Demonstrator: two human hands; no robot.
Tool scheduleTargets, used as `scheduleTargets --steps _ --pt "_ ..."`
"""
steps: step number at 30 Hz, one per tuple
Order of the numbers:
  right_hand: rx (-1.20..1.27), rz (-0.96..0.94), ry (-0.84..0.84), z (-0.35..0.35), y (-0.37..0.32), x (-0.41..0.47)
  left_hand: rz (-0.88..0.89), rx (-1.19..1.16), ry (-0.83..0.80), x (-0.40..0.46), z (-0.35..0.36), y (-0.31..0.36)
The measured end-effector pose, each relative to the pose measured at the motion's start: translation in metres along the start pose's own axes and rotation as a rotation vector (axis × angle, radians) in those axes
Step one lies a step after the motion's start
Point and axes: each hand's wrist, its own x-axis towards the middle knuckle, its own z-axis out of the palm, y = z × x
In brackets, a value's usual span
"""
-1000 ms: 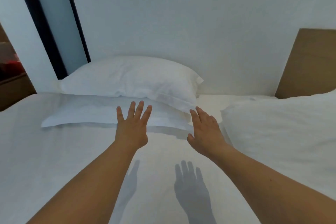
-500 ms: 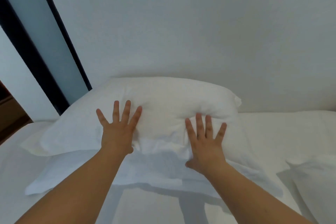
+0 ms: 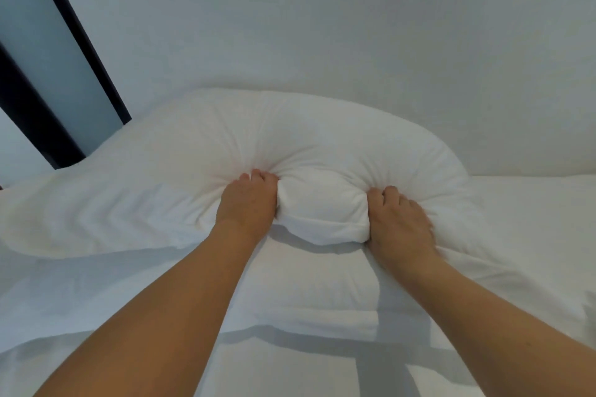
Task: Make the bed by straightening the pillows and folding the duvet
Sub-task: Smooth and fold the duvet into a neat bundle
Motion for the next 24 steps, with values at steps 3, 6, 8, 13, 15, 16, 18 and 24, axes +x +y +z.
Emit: scheduleTargets --steps 3,6,8,13,15,16,18,24 --pt "0.02 -0.014 -0.017 -0.002 -0.004 -0.014 0.027 0.01 -0.026 -0.012 0.004 0.008" --pt "0.045 -0.054 -0.059 -0.014 -0.002 -0.034 0.045 -0.037 -0.003 -0.045 -0.001 0.016" --pt "0.071 -0.098 -0.097 -0.029 0.004 -0.051 0.082 -0.079 0.03 -0.069 -0.009 0.016" --pt "0.098 -0.166 -0.165 -0.105 0.023 -0.073 0.118 -0.196 -0.041 -0.116 -0.072 0.001" --pt "0.136 -0.196 -0.109 -0.147 0.038 -0.073 0.038 -0.109 -0.003 -0.124 -0.106 -0.002" --pt "0.153 -0.214 -0.108 -0.168 0.044 -0.07 0.01 -0.069 0.003 -0.126 -0.122 -0.004" --pt "0.188 -0.227 -0.075 -0.215 0.062 -0.072 -0.063 -0.063 0.081 -0.134 -0.161 -0.004" --pt "0.131 -0.211 0.015 -0.34 0.139 -0.151 -0.18 -0.298 0.33 -0.203 -0.262 0.056"
